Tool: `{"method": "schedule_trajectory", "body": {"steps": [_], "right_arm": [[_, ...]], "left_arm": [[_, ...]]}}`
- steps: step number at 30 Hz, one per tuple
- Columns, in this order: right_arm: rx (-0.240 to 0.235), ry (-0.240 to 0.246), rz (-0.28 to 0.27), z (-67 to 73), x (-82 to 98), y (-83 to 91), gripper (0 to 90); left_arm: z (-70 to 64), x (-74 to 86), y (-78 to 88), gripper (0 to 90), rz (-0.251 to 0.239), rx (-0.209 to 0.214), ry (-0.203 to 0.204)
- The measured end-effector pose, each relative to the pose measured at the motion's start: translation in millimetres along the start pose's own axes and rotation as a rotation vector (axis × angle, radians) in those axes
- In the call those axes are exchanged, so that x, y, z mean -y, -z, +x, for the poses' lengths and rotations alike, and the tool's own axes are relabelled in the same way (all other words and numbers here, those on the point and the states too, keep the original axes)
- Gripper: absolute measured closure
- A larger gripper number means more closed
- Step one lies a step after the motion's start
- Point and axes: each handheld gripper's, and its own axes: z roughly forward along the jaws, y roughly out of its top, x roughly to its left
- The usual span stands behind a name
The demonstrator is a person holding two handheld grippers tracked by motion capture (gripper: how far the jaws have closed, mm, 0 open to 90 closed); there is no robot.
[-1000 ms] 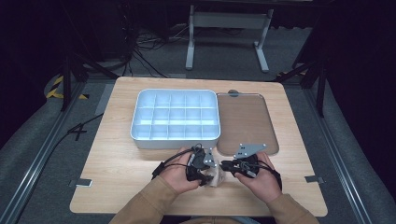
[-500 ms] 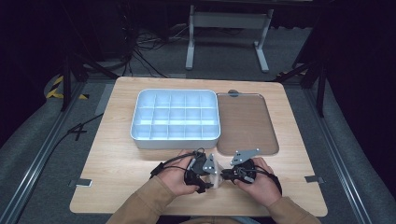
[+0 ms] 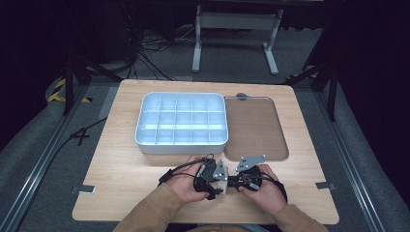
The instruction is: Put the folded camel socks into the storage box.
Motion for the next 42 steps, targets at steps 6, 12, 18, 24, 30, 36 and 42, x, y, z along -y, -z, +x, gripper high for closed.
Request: {"method": "schedule_trajectory", "body": {"steps": [6,12,18,24,30,36,42], "right_arm": [[0.003,0.005,0.031,-0.4,-3.2,9.2,75.0],[0.003,-0.034,-0.038,-2.9,-10.8,32.7,67.2],[0.017,-0.128,-0.114,-2.4,-15.2,30.9,52.6],[0.035,-0.179,-0.117,-6.8,-15.2,21.1,48.1],[0.034,-0.213,-0.074,-14.3,-9.4,8.3,45.8],[0.024,-0.230,-0.038,-18.8,-6.3,2.2,45.2],[-0.009,-0.249,-0.015,-21.7,-6.6,-2.0,46.3]], "left_arm": [[-0.3,-0.5,-3.5,31.0,0.003,0.003,0.046],[1.8,-0.7,-4.8,31.4,0.007,-0.003,0.056],[1.4,-0.8,-6.0,31.2,0.009,0.003,0.086],[1.8,-1.1,-6.2,31.2,0.017,0.011,0.088],[2.1,-0.8,-6.6,31.0,0.019,0.012,0.084],[1.8,-0.8,-7.8,30.6,0.029,0.017,0.080],[0.7,0.3,-8.4,30.4,0.031,0.018,0.097]]}}
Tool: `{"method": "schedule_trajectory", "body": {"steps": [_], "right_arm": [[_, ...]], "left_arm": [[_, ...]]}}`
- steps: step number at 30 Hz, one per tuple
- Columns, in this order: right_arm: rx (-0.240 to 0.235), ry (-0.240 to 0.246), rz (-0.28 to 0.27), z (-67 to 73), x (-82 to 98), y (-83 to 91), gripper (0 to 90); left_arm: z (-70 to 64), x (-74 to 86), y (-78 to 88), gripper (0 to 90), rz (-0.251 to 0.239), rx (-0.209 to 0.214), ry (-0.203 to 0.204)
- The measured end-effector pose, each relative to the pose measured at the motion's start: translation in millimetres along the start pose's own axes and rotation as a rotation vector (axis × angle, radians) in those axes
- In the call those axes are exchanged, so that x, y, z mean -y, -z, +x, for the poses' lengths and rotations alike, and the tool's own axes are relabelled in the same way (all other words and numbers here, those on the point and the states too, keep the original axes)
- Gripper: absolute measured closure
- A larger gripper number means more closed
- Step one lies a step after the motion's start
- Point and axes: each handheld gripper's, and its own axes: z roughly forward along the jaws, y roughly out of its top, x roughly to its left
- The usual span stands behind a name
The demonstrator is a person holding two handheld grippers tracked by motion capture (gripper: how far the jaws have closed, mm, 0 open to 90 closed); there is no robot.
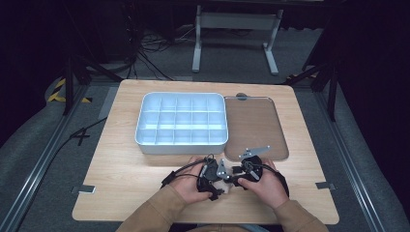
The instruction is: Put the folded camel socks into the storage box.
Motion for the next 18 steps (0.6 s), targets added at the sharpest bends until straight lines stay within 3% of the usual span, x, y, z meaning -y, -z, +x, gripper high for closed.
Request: {"method": "schedule_trajectory", "body": {"steps": [11,15,18], "right_arm": [[-0.064,-0.028,0.046,-1.2,-4.9,-5.1,56.3],[-0.104,-0.040,0.049,-3.3,-5.4,-7.5,61.7],[-0.155,-0.079,0.059,-9.2,-5.3,-8.3,67.1]], "left_arm": [[-2.0,5.4,0.7,30.8,0.003,-0.001,0.024],[-0.6,8.8,3.6,31.2,-0.002,-0.005,0.023],[0.7,11.2,6.2,30.8,-0.005,-0.007,0.031]]}}
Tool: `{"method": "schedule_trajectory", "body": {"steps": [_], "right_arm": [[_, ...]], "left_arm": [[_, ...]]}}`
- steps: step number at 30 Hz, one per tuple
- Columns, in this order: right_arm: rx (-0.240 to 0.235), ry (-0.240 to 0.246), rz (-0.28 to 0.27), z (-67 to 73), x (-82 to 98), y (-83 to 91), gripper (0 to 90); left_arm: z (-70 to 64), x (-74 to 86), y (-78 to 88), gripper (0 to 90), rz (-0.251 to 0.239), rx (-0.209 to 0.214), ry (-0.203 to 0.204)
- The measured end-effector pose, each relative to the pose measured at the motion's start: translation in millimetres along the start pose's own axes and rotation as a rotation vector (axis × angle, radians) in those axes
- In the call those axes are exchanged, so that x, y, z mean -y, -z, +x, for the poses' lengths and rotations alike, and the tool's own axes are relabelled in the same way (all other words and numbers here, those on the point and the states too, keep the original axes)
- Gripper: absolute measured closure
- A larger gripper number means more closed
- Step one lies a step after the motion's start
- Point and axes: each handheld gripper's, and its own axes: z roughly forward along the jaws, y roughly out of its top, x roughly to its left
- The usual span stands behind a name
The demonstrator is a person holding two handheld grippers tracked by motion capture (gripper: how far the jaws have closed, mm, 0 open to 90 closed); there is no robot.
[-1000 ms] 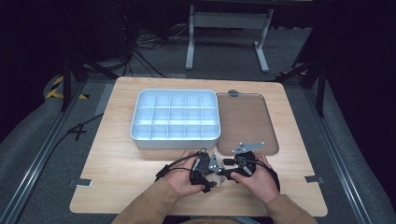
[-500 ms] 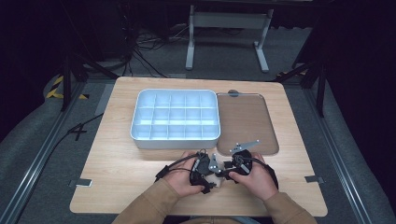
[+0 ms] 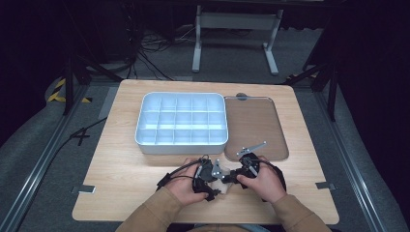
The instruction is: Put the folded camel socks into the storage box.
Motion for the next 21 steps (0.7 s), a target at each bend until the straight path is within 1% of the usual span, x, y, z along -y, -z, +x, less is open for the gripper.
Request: {"method": "schedule_trajectory", "body": {"steps": [1,3,4,6,8,10,11,13,14,16,21], "right_arm": [[-0.009,-0.006,0.004,-0.3,-0.3,0.0,68.4],[-0.008,-0.001,0.005,-0.2,-0.7,0.0,69.5],[-0.012,-0.003,0.009,0.5,-1.1,0.2,70.5],[-0.013,0.010,0.017,2.7,-1.8,-0.2,73.1],[-0.018,0.011,0.022,3.6,-1.9,-0.5,74.1],[-0.004,0.025,0.024,5.8,-2.6,0.0,75.5],[0.004,0.032,0.024,7.0,-3.2,0.3,75.8],[0.010,0.040,0.031,8.7,-4.1,0.8,76.1],[0.016,0.047,0.031,9.3,-4.5,1.1,76.3],[0.019,0.054,0.031,12.0,-5.2,2.5,76.5],[0.030,0.094,0.008,22.2,-9.2,12.0,76.8]], "left_arm": [[1.5,2.5,2.4,30.6,-0.004,-0.009,0.013],[2.4,3.3,3.2,30.5,-0.008,-0.010,0.013],[3.3,4.6,4.8,30.5,-0.012,-0.010,0.025],[5.0,5.7,6.6,30.5,-0.018,-0.017,0.029],[5.5,6.2,7.1,30.5,-0.022,-0.019,0.035],[6.9,6.8,8.5,30.8,-0.019,-0.022,0.032],[6.8,7.4,8.7,31.0,-0.023,-0.025,0.040],[8.2,8.2,10.1,31.0,-0.017,-0.030,0.033],[8.2,8.8,10.3,31.1,-0.024,-0.033,0.041],[9.3,9.7,11.7,31.3,-0.023,-0.037,0.044],[12.2,12.1,14.8,31.5,-0.030,-0.041,0.055]]}}
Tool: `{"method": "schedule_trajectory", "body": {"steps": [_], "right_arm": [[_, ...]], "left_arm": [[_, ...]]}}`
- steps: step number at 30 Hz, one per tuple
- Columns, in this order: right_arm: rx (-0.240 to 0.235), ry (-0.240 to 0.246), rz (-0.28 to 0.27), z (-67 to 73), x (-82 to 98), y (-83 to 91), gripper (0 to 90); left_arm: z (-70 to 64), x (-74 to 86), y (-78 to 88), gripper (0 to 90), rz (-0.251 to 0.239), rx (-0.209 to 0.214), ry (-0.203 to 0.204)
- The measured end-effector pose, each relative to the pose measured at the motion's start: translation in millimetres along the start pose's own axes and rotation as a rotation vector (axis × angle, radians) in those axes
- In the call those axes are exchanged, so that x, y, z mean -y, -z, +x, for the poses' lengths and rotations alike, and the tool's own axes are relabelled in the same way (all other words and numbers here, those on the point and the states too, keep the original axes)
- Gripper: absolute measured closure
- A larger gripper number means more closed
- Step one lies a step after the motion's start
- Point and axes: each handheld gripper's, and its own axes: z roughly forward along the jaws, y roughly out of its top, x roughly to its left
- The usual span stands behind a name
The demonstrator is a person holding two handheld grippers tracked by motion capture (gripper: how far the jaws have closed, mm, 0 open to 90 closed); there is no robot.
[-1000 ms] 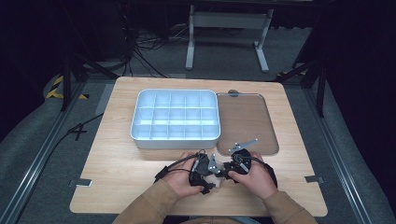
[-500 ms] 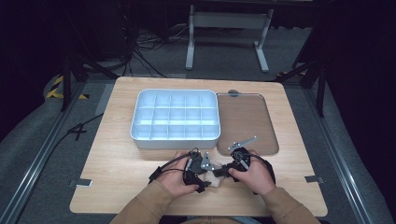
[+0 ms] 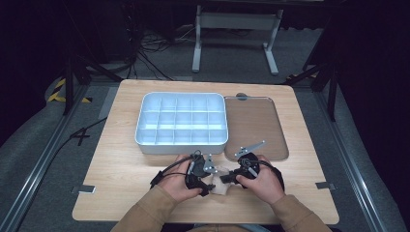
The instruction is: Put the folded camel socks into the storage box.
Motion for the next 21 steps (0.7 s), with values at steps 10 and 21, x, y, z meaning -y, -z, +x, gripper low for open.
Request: {"method": "schedule_trajectory", "body": {"steps": [10,21], "right_arm": [[0.024,0.027,-0.051,4.9,-6.5,18.7,76.8],[0.048,0.044,-0.104,1.1,-17.8,41.3,76.7]], "left_arm": [[7.1,5.7,6.9,32.3,-0.015,0.001,0.041],[15.6,13.2,19.6,38.4,0.024,-0.011,0.100]]}}
